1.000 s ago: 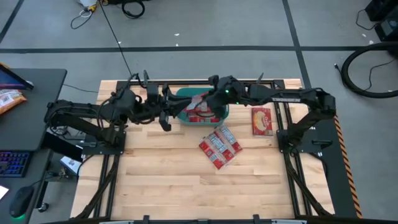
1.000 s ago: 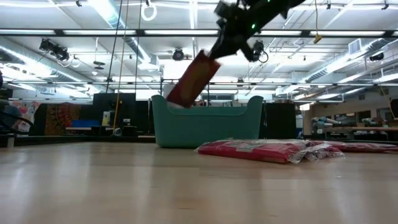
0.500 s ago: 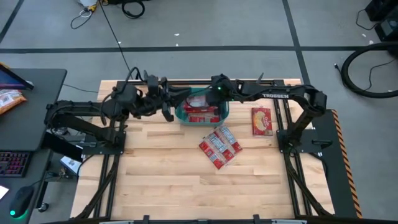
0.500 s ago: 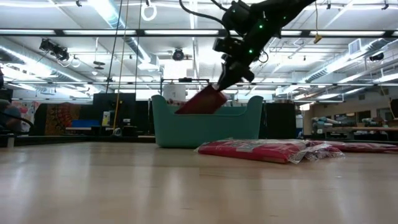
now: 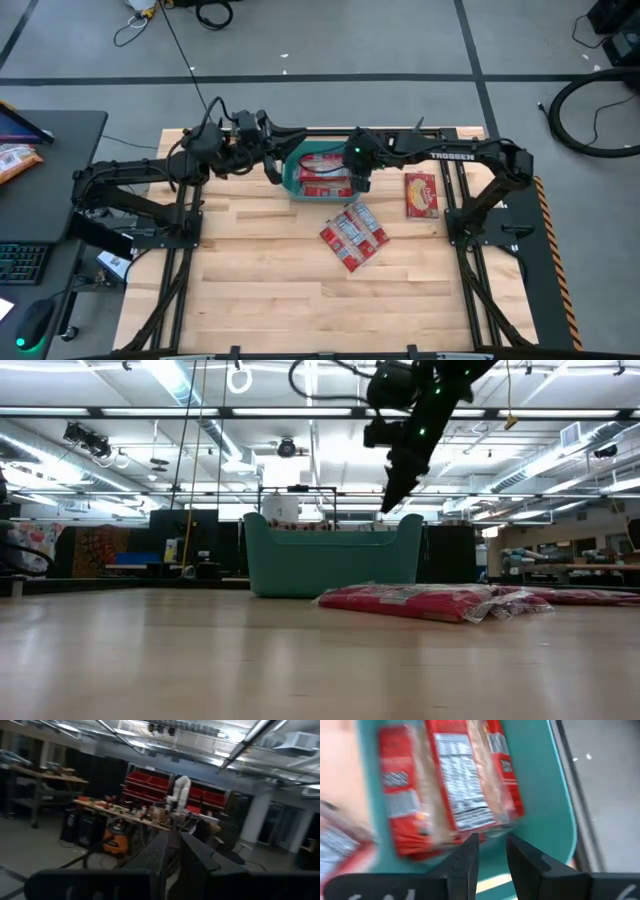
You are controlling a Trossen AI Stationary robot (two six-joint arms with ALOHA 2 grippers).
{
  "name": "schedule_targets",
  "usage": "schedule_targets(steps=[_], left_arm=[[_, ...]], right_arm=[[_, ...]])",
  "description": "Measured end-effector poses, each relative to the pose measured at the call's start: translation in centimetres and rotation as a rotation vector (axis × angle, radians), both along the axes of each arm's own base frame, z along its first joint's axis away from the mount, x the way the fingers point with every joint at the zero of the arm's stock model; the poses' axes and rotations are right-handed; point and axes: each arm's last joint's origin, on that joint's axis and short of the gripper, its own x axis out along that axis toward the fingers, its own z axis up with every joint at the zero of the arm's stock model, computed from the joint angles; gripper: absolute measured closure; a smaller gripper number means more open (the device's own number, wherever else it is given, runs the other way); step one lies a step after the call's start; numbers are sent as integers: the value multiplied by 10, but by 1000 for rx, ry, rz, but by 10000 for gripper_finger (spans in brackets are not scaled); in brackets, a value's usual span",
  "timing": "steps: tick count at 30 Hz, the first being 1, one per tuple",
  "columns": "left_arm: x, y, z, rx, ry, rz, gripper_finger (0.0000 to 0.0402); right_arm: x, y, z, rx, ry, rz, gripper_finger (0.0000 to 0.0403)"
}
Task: Sort popcorn bags into baskets
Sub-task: Put the red popcorn bag into the blue bin
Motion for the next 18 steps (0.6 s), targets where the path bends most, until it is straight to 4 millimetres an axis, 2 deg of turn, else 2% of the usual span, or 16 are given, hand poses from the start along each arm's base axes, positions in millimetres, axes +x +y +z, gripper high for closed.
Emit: schedule_targets(steps=[4,9,18], left_arm=[[-1,13,-3,-21,29,-44,349],[-2,25,-14,-90,123,-14,349],[-3,27,-41,-175,394,-11,349]], right_arm=[[-5,12,16,103,-119,-61,300],[-7,29,27,243,-218,-90,300],[-2,47,28,374,-251,-77,300]])
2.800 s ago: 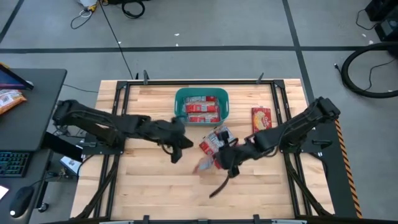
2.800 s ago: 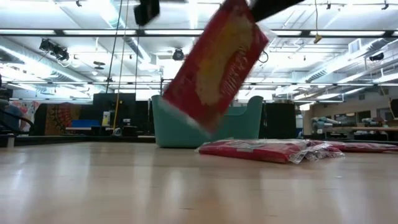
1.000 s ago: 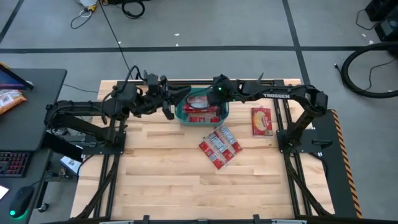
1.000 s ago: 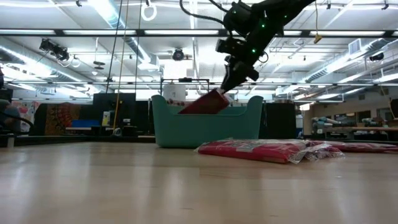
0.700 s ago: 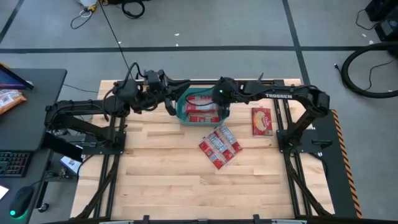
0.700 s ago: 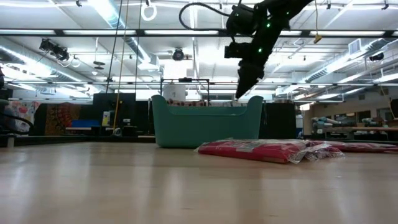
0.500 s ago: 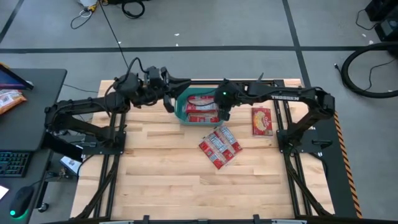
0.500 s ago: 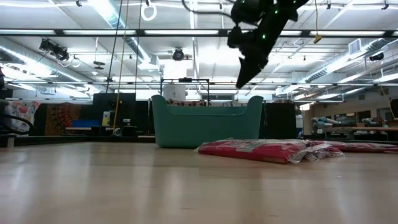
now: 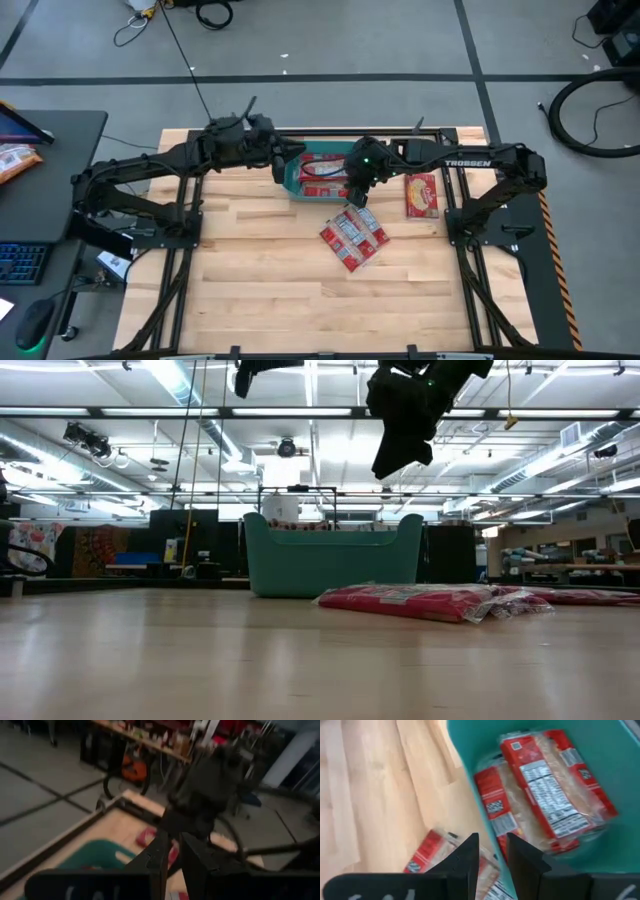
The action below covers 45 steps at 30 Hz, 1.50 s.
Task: Sort popcorn bags into baskets
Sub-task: Put the red popcorn bag into the blue bin
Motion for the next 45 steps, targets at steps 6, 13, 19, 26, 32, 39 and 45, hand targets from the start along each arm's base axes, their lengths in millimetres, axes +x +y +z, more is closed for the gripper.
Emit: schedule_targets(steps=[6,13,19,26,32,39,45], left_arm=[[-2,-1,-10,-84,88,-22,349],[-3,-2,-13,-96,119,-15,349],[-3,-6,-16,-122,143,-18,349],[7,-11,-30,-118,230,11,349],[27,-16,-49,-200,280,16,348],[41,-34,-58,-133,295,-16,326],[44,-37,-52,-112,232,-42,322]], right_arm=[[1,3,1,124,-35,22,302],[0,8,0,149,-11,87,304],[-14,11,-6,160,136,120,304],[-31,18,-9,121,300,184,304],[-49,11,-10,28,454,106,304],[-71,9,2,11,367,60,304],[-84,11,-14,94,310,17,304]])
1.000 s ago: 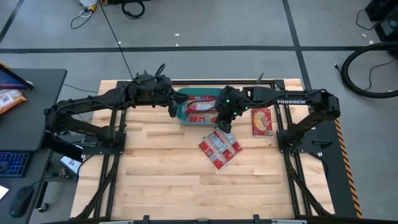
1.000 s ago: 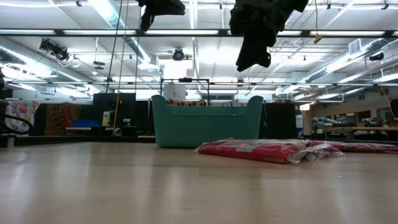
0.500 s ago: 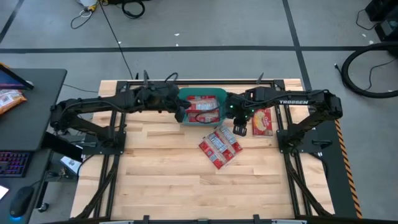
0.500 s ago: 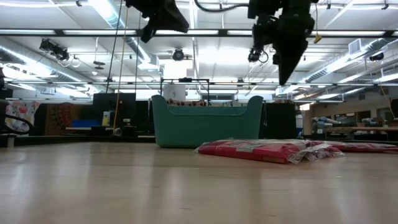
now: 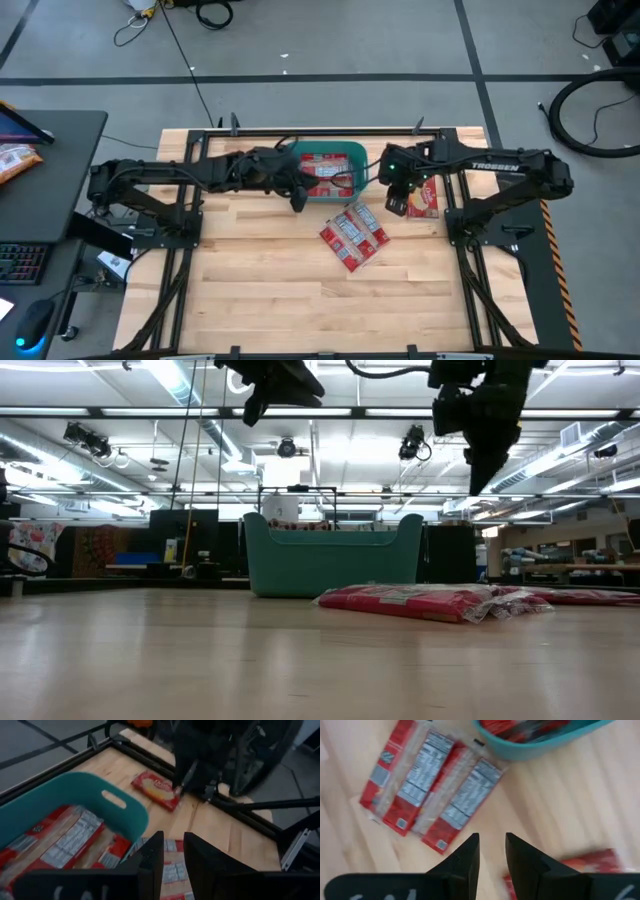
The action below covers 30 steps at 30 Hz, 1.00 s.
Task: Sort popcorn bags into baskets
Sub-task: Put the red popcorn bag into the blue bin
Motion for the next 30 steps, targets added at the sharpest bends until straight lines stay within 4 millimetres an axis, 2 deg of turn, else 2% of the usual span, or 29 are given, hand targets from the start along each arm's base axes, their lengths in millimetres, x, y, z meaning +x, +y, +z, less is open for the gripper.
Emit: schedule_targets(steps=[5,9,18,22,25,30], left_arm=[[1,-1,1,10,-7,-56,322],[2,-4,-2,27,13,-171,322],[8,-11,-35,241,248,-464,322],[14,-12,-48,270,307,-505,322],[16,-12,-53,267,324,-508,322],[23,-12,-62,302,342,-536,322]], right_arm=[[3,8,-20,98,-35,-34,304],[7,19,-35,211,-64,-33,304],[15,47,-57,347,-128,-75,304],[19,58,-63,352,-179,-191,301],[21,64,-64,357,-204,-284,287],[24,70,-62,380,-241,-411,238]])
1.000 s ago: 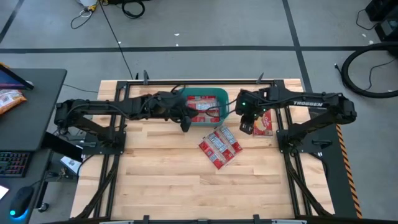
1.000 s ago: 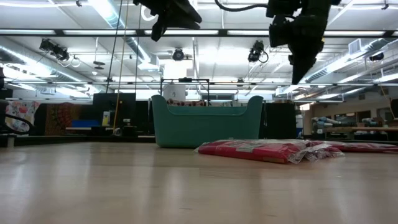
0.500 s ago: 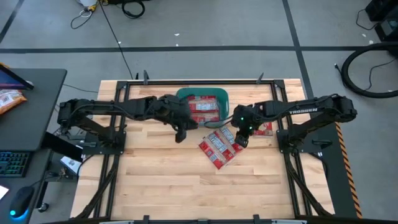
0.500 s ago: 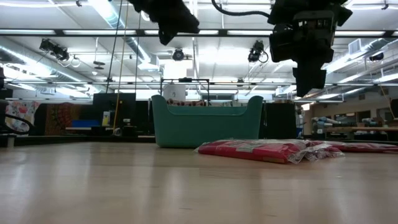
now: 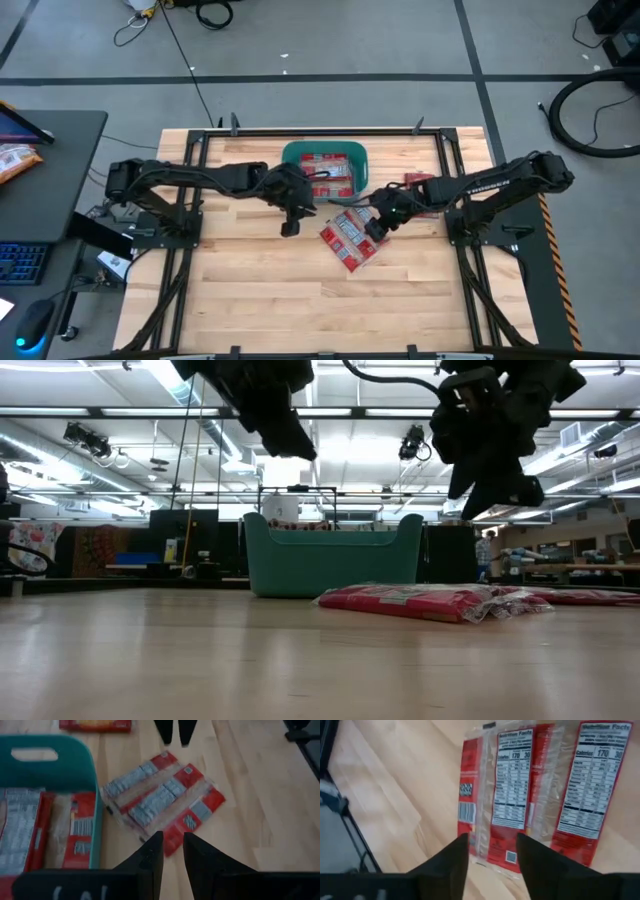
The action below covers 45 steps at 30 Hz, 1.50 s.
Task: Sort popcorn bags into baskets
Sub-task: Put the red popcorn bag into the blue bin
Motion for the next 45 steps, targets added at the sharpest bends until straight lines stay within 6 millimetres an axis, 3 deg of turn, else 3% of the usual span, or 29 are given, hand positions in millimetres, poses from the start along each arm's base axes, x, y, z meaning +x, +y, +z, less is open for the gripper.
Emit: schedule_targets(steps=[9,17,23,32,37,45], left_arm=[[9,-8,-25,-45,105,15,322],[9,-31,-27,-128,139,36,322],[18,-59,-32,-182,98,6,322],[29,-87,-56,-166,109,109,322],[36,-87,-71,-135,98,232,322],[50,-78,-99,-133,112,271,322]], right_arm=[[14,12,-16,76,29,-59,167],[29,16,-44,44,83,-42,172],[35,21,-58,44,107,1,178],[16,44,-56,6,111,-5,179],[0,54,-63,13,113,-53,179],[-12,56,-79,118,13,-193,179]])
